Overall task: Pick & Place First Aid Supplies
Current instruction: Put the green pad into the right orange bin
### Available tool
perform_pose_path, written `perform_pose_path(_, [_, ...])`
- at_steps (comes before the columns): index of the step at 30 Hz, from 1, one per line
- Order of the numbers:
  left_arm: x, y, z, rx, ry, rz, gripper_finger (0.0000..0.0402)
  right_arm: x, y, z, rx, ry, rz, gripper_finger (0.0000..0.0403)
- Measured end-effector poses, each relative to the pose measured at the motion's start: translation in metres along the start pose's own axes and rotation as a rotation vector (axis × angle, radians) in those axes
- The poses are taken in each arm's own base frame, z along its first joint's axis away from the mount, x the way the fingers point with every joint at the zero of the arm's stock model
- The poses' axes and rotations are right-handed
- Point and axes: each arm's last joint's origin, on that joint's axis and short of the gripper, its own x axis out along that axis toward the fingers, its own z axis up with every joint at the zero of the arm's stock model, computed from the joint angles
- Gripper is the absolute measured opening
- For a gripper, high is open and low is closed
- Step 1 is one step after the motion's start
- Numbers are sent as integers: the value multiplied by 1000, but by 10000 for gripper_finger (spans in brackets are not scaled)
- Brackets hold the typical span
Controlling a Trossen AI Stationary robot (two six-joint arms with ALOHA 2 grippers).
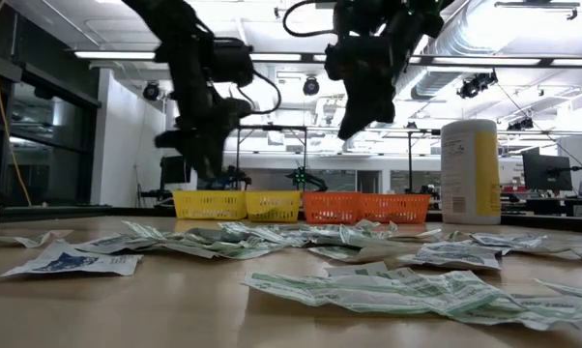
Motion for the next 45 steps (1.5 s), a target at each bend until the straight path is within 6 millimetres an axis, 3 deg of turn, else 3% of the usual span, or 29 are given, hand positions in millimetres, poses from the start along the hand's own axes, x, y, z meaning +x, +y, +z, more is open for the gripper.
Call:
perform_pose_path(10, [23, -9, -75, -187, 53, -172, 145, 1, 19, -5, -65, -15, 8, 0])
perform_pose_path(17, [44, -11, -108, -297, 95, -173, 145, 2, 32, -5, 25, -48, 20, 0])
perform_pose_path(26, [57, -11, -111, -278, -18, -337, 145, 2, 50, -10, 150, -58, -7, 0])
perform_pose_path(34, [67, 0, -122, -262, -19, -379, 147, 2, 62, -15, 238, -76, -35, 0])
perform_pose_path(45, [71, 3, -127, -263, -14, -447, 224, 2, 81, -22, 279, -118, -92, 0])
